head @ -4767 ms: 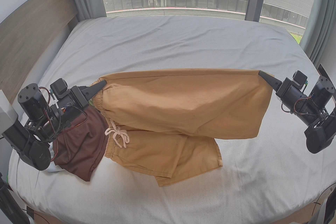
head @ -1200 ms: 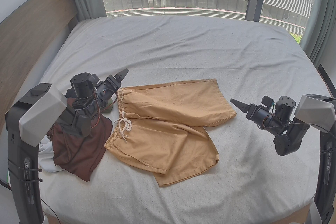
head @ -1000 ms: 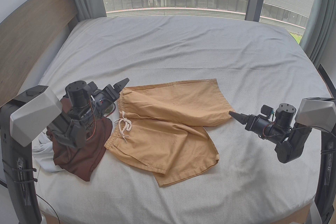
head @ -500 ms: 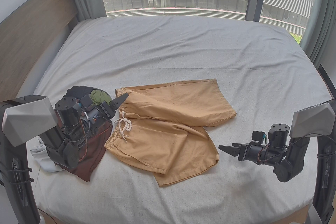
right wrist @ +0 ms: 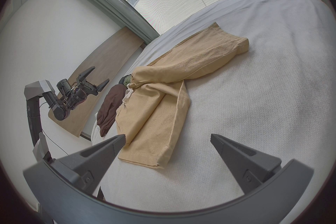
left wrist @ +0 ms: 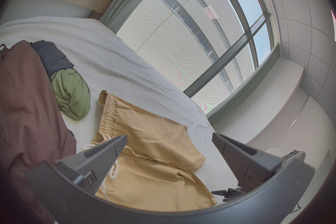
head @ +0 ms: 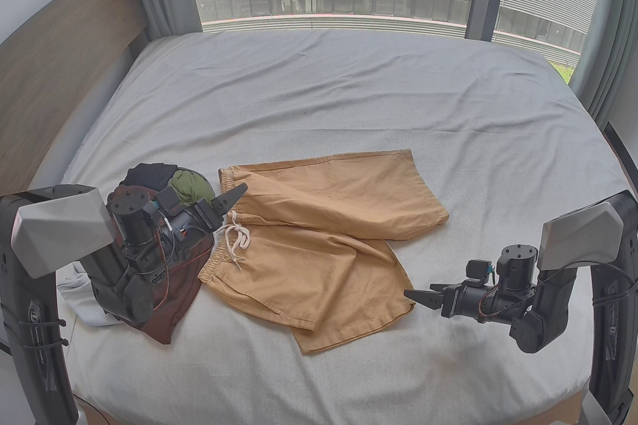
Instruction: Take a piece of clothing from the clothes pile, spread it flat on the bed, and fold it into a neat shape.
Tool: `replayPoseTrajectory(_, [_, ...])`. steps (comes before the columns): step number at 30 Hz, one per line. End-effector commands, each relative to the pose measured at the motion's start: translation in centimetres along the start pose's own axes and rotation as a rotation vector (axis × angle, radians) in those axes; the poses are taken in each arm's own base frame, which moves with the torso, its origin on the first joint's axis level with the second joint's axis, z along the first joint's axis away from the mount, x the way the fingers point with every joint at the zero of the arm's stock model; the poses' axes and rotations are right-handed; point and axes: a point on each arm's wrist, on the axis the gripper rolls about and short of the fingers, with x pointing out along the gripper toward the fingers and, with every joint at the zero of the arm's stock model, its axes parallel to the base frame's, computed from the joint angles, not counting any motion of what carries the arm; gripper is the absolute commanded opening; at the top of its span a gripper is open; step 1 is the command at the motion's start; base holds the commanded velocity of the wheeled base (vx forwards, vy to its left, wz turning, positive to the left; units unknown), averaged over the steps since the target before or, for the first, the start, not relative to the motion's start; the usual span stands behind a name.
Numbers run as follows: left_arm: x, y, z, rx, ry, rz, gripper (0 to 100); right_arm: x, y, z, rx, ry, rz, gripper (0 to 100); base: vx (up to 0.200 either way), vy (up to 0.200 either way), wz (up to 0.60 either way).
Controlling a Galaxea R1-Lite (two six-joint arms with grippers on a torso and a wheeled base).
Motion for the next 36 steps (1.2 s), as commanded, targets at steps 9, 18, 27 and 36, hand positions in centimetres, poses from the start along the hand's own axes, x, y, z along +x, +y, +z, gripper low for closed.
replayPoseTrajectory(9, [0.0, 0.0, -0.1, -0.001, 0.003, 0.0, 100, 0.3, 0.2, -0.4, -0.001, 0.013, 0.006, 100, 0.0, 0.0, 0.0])
replayPoseTrajectory(18, [0.0, 0.0, 0.0, 0.0, 0.0, 0.001, 100, 1.6, 0.1, -1.8, -0.002, 0.036, -0.009, 100, 0.0, 0.0, 0.0])
replayPoseTrajectory(27, [0.0, 0.0, 0.0, 0.0, -0.001, 0.0, 100, 1.9, -0.1, -1.8, -0.005, 0.026, -0.017, 100, 0.0, 0.0, 0.0])
replayPoseTrajectory(36, [0.0, 0.1, 0.0, 0.0, -0.002, 0.002, 100, 2.4, -0.1, -1.9, -0.009, 0.023, -0.023, 0, 0.0, 0.0, 0.0])
